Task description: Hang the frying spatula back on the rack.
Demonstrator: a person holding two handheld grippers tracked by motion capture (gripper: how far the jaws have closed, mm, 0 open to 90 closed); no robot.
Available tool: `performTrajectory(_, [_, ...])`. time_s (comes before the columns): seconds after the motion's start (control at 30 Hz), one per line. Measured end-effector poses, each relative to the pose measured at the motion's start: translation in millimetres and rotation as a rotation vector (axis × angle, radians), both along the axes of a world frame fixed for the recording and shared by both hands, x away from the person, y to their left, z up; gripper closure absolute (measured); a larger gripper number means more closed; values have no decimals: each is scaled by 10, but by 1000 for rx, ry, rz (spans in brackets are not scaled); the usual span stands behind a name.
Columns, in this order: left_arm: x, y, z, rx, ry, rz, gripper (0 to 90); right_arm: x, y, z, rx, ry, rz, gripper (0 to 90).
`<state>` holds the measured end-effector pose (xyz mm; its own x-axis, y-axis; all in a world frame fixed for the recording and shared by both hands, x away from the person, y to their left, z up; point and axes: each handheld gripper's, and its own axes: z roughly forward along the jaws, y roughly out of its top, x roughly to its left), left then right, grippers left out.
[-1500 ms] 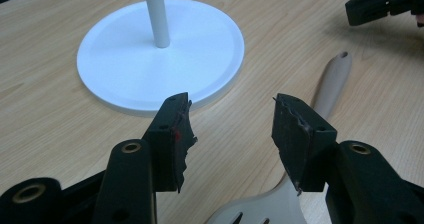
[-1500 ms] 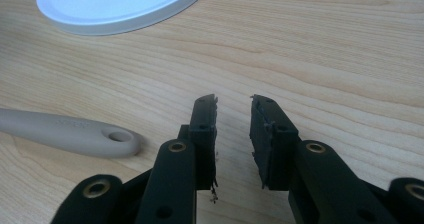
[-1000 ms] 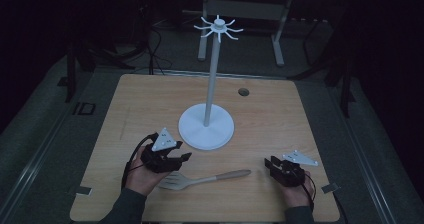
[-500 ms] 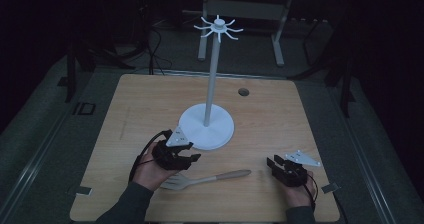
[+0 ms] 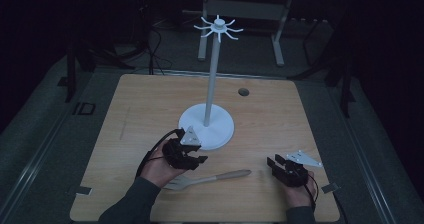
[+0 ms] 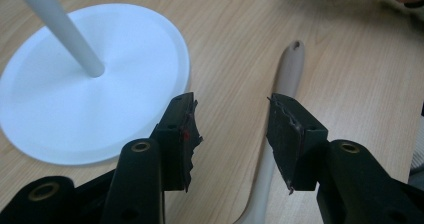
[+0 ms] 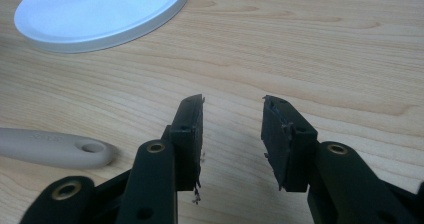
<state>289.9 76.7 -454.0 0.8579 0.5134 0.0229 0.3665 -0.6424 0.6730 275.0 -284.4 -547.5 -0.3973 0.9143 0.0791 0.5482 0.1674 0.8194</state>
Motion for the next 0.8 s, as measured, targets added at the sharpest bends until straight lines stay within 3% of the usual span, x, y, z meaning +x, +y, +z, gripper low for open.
performTrajectory(0.3, [15, -139, -43, 83, 36, -60, 540, 2, -1, -3, -4, -1, 0, 586])
performTrajectory(0.4, [17, -151, -49, 86, 41, -63, 540, 3, 4, -7, -5, 3, 1, 583])
performTrajectory(0.43, [21, -203, -72, 110, 62, -82, 540, 4, 6, -9, -8, 4, 1, 577])
performTrajectory(0.8, [24, -379, -175, 215, 104, -145, 537, 4, 2, -11, -9, 3, 1, 567])
